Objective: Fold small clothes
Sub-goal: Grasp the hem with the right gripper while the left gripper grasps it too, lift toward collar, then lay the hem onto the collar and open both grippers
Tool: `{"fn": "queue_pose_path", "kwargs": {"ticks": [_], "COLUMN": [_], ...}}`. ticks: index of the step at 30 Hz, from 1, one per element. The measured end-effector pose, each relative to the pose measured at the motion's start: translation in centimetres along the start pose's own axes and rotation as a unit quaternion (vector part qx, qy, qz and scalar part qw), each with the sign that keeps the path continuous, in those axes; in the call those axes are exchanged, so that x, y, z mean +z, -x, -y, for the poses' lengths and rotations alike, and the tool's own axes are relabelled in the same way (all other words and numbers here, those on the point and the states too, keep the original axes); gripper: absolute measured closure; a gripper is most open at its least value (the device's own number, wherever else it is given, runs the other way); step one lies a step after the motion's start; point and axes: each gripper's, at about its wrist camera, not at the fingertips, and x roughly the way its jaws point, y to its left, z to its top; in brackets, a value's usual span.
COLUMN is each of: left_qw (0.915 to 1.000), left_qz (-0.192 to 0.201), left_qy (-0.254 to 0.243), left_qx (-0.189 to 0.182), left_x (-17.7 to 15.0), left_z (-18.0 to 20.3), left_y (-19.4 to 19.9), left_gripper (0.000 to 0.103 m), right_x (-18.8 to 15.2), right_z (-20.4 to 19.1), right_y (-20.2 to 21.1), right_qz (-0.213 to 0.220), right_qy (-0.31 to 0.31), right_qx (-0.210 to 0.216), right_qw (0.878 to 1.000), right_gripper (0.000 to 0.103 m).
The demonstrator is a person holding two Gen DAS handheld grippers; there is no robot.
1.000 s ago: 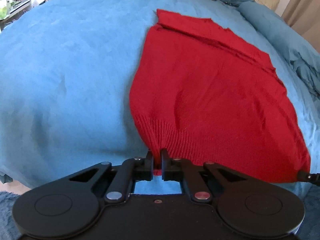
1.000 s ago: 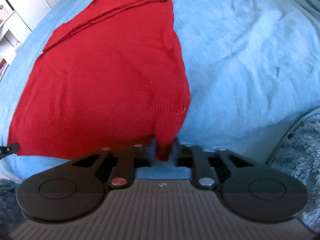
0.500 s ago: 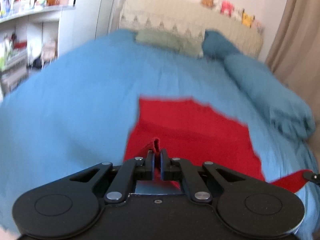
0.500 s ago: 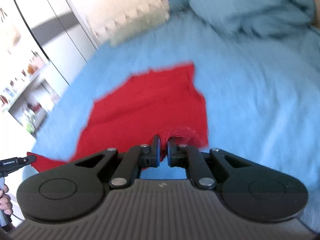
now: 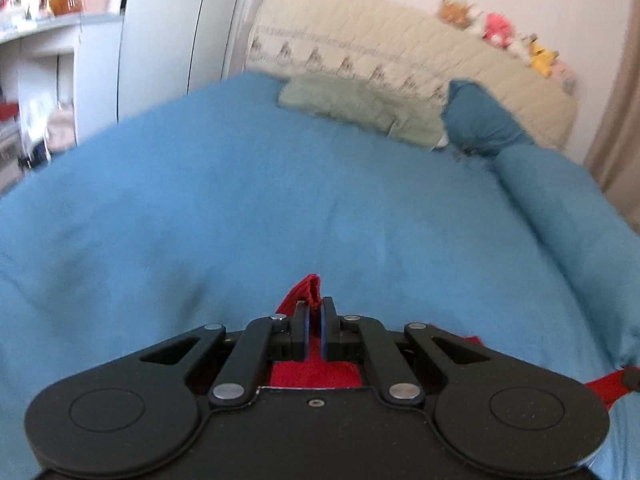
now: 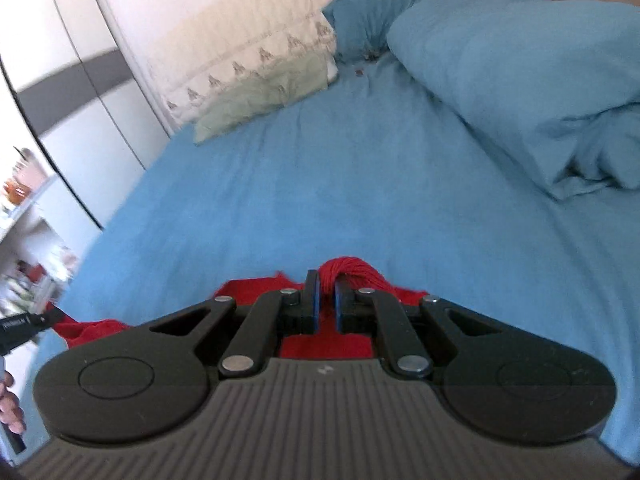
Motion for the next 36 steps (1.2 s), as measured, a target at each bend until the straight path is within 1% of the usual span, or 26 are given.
{"fn": "queue_pose_path", "kwargs": {"ticks": [2, 5, 9, 10, 11, 12, 13, 14, 15, 16, 17, 20, 23, 26, 27, 29, 32, 34, 36], "left_qw": [0.9996, 0.9984, 0.9978, 0.9976, 0.9974, 0.9972, 0.9973, 0.9977, 0.9981, 0.9983, 0.9983, 0.9966, 0.9924, 0.9871, 0.9850, 0.9813, 0.9768, 0.9779, 0.9775], "left_qz": [-0.022, -0.039, -0.043, -0.043, -0.039, -0.035, -0.024, -0.009, 0.007, 0.019, 0.025, 0.018, -0.007, -0.052, -0.065, -0.085, -0.122, -0.117, -0.128], "left_qy": [0.013, 0.034, 0.043, 0.045, 0.047, 0.046, 0.041, 0.034, 0.019, 0.003, -0.015, -0.070, -0.122, -0.151, -0.160, -0.172, -0.176, -0.174, -0.167], "left_qx": [0.011, 0.021, 0.027, 0.032, 0.040, 0.048, 0.055, 0.058, 0.057, 0.054, 0.051, 0.040, 0.012, -0.014, -0.013, 0.000, 0.017, 0.005, 0.013], "left_x": [-0.6, -1.4, -1.3, -1.1, -1.0, -0.8, -0.7, -0.7, -0.9, -1.2, -1.6, -3.7, -7.2, -11.0, -12.3, -14.4, -16.4, -16.6, -16.2], "left_z": [-0.5, -1.3, -1.9, -1.8, -1.8, -1.4, -1.2, -0.8, -0.4, 0.0, 0.4, 2.0, 3.4, 4.2, 4.1, 3.8, 2.7, 2.0, 1.5], "left_y": [-3.5, -6.8, -8.5, -8.6, -8.4, -8.2, -7.4, -6.6, -5.5, -4.5, -3.4, -0.7, 1.2, 1.5, 1.3, 0.7, -0.7, -0.7, -0.4], "left_gripper": [0.098, 0.098, 0.097, 0.091, 0.083, 0.054, 0.028, 0.018, 0.007, 0.006, 0.006, 0.004, 0.002, 0.000, 0.000, 0.000, 0.000, 0.000, 0.000], "right_x": [-0.6, -1.7, -1.8, -1.6, -1.5, -1.6, -1.6, -1.7, -1.9, -2.2, -2.6, -4.3, -7.2, -10.0, -11.0, -13.0, -15.3, -15.9, -15.7], "right_z": [0.7, 2.0, 3.4, 3.5, 3.5, 3.1, 2.9, 2.5, 2.1, 1.7, 1.3, -0.4, -1.8, -3.1, -3.4, -4.0, -3.5, -2.6, -1.8], "right_y": [-3.8, -8.1, -11.3, -11.8, -12.3, -12.4, -12.2, -12.0, -11.2, -10.4, -9.5, -7.3, -5.3, -4.3, -4.4, -5.0, -6.3, -6.8, -6.6], "right_qz": [-0.015, -0.029, -0.031, -0.029, -0.028, -0.024, -0.017, -0.011, 0.004, 0.023, 0.038, 0.041, 0.030, 0.012, 0.001, -0.025, -0.074, -0.081, -0.077], "right_qy": [-0.009, -0.031, -0.038, -0.036, -0.031, -0.024, -0.016, -0.009, 0.001, 0.015, 0.034, 0.097, 0.147, 0.178, 0.189, 0.208, 0.216, 0.206, 0.191], "right_qx": [-0.014, -0.029, -0.040, -0.045, -0.058, -0.077, -0.089, -0.093, -0.092, -0.086, -0.076, -0.060, -0.034, -0.015, -0.015, -0.030, -0.049, -0.060, -0.066], "right_qw": [1.000, 0.999, 0.998, 0.998, 0.997, 0.996, 0.996, 0.996, 0.996, 0.996, 0.996, 0.993, 0.988, 0.984, 0.982, 0.977, 0.972, 0.973, 0.976], "right_gripper": [0.081, 0.081, 0.081, 0.078, 0.073, 0.068, 0.043, 0.016, 0.009, 0.005, 0.005, 0.005, 0.002, 0.000, 0.000, 0.000, 0.000, 0.000, 0.000]}}
